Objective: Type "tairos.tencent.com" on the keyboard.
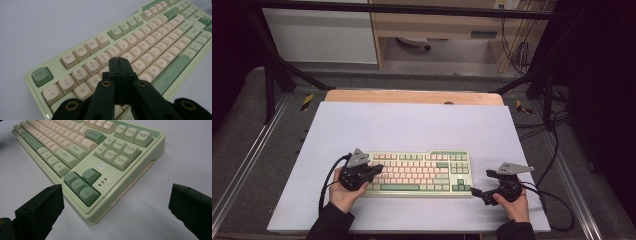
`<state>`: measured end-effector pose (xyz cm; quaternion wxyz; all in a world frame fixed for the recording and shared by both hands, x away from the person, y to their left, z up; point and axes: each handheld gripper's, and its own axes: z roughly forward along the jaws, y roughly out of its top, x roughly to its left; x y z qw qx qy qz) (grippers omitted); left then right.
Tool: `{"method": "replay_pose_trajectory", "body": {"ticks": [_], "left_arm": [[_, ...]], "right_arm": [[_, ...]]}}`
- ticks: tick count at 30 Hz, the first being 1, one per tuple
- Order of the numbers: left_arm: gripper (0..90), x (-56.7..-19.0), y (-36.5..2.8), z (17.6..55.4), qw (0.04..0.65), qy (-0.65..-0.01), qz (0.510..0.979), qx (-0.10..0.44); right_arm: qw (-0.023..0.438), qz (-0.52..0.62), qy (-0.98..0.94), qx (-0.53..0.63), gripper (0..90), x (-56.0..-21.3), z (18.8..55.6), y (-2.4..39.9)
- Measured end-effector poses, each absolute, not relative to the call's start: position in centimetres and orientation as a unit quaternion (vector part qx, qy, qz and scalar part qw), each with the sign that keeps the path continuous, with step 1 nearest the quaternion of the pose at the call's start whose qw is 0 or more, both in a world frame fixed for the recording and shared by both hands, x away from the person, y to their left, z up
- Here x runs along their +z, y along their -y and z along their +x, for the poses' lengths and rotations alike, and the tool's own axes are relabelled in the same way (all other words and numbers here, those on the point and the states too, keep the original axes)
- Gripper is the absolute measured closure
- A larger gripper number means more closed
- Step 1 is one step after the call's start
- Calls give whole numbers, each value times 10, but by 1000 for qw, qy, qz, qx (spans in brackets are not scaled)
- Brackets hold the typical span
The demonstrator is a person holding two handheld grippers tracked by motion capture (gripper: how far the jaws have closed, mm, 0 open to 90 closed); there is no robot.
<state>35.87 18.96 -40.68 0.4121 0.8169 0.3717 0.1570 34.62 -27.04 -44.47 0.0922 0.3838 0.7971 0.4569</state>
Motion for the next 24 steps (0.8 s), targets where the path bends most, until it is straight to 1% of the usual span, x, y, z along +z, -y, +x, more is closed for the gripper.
{"method": "replay_pose_trajectory", "body": {"ticks": [9, 24], "left_arm": [[900, -420, -206, 357, 402, -388, 815, 153], [900, -429, -210, 358, 393, -392, 817, 156]], "right_arm": [[93, 382, -799, 456, 5, -445, 347, 270], [91, 383, -799, 455, 5, -445, 347, 270]]}}
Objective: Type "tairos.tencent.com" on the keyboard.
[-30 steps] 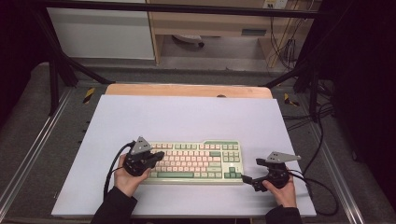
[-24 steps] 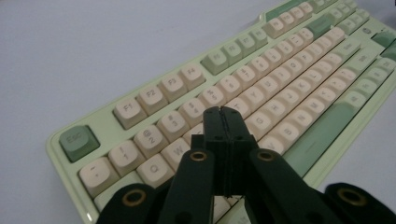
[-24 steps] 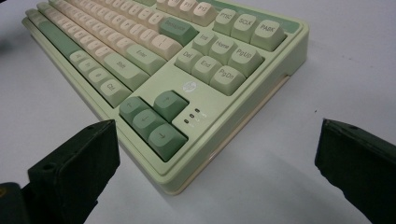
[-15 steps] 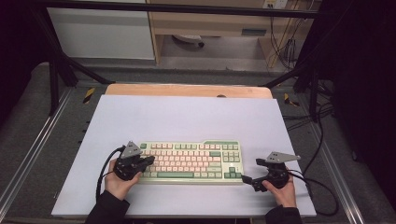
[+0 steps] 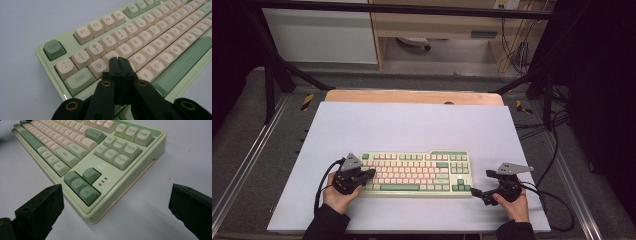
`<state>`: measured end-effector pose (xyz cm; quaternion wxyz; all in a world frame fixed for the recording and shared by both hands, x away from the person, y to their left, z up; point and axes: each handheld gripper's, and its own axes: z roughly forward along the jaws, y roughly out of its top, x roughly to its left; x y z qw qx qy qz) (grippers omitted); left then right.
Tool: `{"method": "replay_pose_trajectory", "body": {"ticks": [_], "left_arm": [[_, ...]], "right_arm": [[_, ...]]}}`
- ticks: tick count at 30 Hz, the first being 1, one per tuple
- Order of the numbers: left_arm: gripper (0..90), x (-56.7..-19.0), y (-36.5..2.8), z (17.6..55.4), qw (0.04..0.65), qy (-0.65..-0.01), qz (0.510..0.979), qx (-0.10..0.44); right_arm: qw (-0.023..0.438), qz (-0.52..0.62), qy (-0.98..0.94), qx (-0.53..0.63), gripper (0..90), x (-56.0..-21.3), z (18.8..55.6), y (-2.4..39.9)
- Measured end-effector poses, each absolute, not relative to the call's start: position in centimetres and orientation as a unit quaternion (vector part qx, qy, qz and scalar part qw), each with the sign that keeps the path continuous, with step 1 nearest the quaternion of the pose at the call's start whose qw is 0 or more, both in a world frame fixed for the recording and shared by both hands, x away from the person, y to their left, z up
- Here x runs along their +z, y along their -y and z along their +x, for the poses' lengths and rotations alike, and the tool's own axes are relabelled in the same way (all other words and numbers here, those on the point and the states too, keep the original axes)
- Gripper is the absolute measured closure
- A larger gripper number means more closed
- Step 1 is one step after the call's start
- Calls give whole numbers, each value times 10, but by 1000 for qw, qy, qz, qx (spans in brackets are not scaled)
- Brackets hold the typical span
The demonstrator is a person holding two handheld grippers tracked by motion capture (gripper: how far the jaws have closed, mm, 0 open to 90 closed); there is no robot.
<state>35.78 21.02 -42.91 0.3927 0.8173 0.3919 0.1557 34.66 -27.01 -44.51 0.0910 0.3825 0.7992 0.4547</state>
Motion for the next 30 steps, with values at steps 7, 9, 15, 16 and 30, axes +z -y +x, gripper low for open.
{"method": "replay_pose_trajectory", "body": {"ticks": [7, 9, 15, 16, 30], "left_arm": [[900, -431, -211, 358, 392, -392, 818, 155], [900, -430, -212, 357, 399, -392, 814, 153], [900, -427, -216, 353, 403, -389, 814, 154], [900, -426, -217, 352, 406, -388, 813, 155], [900, -422, -233, 345, 419, -383, 809, 157]], "right_arm": [[90, 383, -798, 456, 5, -445, 347, 270], [89, 381, -798, 459, 5, -444, 346, 270], [93, 380, -796, 463, 14, -441, 346, 269], [93, 380, -796, 463, 14, -441, 346, 269], [119, 376, -794, 463, 133, -419, 340, 243]]}}
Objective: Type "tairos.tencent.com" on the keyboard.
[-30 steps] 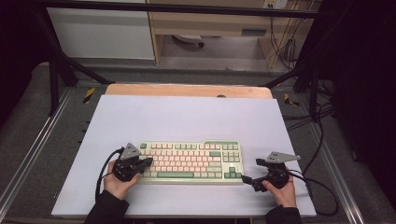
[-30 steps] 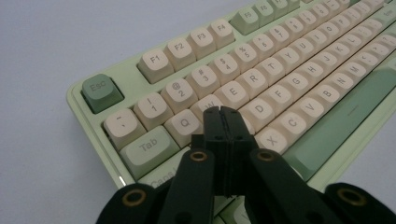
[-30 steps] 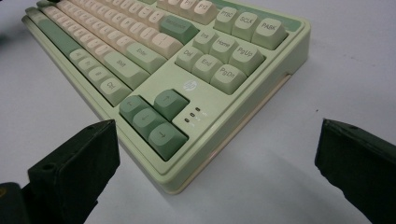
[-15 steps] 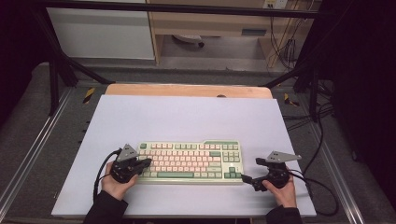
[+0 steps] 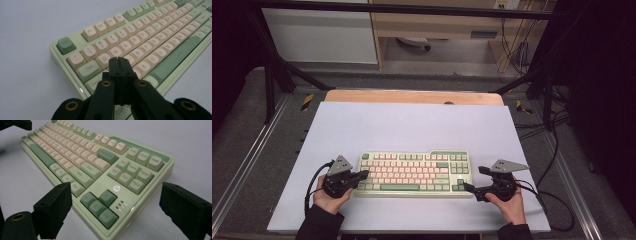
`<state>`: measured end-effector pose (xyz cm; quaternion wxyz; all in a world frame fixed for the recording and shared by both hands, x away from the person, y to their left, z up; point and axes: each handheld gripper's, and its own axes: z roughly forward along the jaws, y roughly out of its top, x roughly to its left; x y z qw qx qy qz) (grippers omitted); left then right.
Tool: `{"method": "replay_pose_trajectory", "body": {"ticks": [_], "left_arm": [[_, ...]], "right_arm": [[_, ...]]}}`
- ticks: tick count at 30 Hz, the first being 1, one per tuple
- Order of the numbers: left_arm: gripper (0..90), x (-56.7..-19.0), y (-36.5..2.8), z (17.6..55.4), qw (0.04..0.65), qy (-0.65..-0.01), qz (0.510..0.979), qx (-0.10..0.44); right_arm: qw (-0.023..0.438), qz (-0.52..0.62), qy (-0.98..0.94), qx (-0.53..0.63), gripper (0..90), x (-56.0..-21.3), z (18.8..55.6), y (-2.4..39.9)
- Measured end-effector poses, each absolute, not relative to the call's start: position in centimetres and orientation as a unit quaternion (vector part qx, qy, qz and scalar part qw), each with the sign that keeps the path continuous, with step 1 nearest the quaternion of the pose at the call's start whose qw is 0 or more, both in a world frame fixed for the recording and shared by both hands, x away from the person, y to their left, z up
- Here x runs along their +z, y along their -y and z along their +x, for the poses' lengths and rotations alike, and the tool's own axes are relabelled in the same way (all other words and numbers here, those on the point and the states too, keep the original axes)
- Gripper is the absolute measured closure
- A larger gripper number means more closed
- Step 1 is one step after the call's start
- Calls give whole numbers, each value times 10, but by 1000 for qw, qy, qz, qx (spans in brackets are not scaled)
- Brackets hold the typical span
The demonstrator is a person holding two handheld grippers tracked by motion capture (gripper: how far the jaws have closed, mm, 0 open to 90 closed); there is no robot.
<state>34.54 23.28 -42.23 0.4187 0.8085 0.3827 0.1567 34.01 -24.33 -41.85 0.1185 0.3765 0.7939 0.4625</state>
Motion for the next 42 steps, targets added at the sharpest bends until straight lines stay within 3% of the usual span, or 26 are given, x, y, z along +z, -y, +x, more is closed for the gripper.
{"method": "replay_pose_trajectory", "body": {"ticks": [12, 30, 42], "left_arm": [[900, -422, -235, 346, 422, -384, 807, 155], [900, -421, -237, 346, 426, -385, 804, 157], [900, -422, -238, 347, 426, -386, 803, 157]], "right_arm": [[111, 380, -791, 467, 317, -412, 342, 215], [90, 355, -807, 463, 723, -411, 350, 172], [69, 346, -816, 457, 876, -410, 355, 147]]}}
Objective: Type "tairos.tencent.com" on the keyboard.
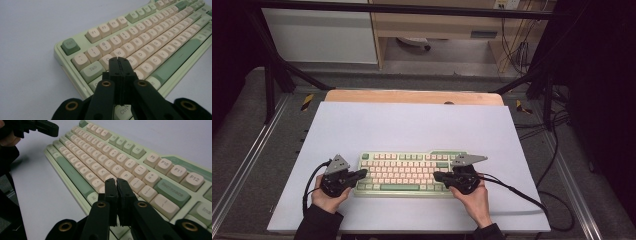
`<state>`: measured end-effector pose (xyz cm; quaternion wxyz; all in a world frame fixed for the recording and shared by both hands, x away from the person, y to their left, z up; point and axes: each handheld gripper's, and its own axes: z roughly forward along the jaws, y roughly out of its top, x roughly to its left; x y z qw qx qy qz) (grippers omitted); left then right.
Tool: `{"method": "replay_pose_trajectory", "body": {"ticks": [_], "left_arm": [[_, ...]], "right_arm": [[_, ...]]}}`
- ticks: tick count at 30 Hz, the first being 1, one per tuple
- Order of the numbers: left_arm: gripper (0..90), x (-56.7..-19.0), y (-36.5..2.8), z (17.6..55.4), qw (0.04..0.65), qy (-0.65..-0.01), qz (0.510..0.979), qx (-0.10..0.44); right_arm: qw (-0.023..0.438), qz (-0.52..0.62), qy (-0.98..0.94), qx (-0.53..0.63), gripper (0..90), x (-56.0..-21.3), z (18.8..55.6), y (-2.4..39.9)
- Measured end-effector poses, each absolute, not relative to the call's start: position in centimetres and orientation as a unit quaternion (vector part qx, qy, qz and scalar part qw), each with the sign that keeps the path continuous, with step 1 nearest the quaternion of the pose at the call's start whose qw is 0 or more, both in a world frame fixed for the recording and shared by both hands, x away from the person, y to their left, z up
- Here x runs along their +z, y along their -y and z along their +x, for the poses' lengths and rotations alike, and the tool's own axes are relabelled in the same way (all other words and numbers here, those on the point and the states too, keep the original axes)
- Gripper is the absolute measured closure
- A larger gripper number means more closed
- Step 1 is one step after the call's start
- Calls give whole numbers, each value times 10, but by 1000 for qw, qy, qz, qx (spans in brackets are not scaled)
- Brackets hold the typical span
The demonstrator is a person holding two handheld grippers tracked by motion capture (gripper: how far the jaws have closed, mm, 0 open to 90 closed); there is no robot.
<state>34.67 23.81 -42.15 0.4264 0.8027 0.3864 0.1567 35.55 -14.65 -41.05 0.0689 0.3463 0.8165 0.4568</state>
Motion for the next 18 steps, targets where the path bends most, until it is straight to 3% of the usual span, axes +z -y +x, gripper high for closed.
{"method": "replay_pose_trajectory", "body": {"ticks": [18], "left_arm": [[900, -421, -238, 346, 427, -385, 803, 157]], "right_arm": [[78, 350, -818, 450, 900, -413, 371, 98]]}}
